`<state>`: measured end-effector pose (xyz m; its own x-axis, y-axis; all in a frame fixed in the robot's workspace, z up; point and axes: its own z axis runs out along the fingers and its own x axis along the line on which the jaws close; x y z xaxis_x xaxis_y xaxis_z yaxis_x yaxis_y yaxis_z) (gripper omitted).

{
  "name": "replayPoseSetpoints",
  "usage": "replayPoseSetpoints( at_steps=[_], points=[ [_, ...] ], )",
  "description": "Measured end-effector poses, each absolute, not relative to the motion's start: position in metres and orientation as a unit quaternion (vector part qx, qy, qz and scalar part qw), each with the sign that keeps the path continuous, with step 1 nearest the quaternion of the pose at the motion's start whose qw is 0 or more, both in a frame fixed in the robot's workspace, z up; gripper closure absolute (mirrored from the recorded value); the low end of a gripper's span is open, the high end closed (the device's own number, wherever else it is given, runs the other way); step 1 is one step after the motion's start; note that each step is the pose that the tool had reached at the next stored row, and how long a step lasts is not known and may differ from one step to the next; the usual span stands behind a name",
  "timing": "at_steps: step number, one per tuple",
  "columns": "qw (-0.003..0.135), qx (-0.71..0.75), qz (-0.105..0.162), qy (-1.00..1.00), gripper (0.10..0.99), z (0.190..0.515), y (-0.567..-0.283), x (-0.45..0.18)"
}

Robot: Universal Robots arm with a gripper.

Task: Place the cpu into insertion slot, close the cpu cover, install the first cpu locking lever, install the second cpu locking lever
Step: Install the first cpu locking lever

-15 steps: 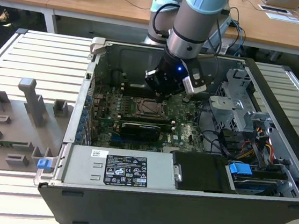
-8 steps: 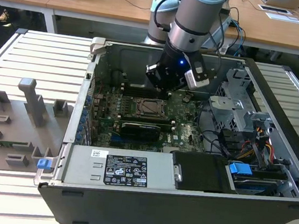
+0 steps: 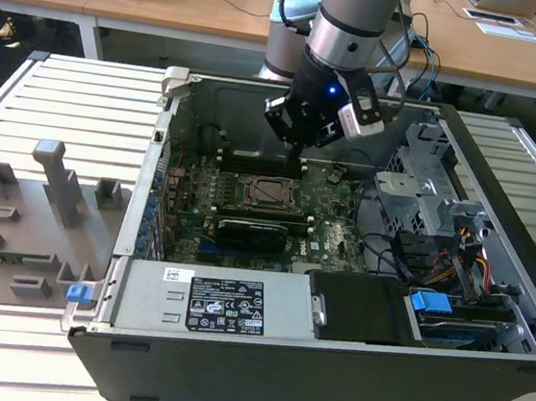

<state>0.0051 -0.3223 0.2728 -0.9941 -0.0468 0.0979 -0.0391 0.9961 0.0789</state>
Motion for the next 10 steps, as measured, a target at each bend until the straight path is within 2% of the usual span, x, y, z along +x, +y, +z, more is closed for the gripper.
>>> replayPoseSetpoints(
  at_steps=[10],
  points=[
    [0.050,0.021,-0.038,-0.998,0.980,0.2804,-0.3223,0.0051]
  ],
)
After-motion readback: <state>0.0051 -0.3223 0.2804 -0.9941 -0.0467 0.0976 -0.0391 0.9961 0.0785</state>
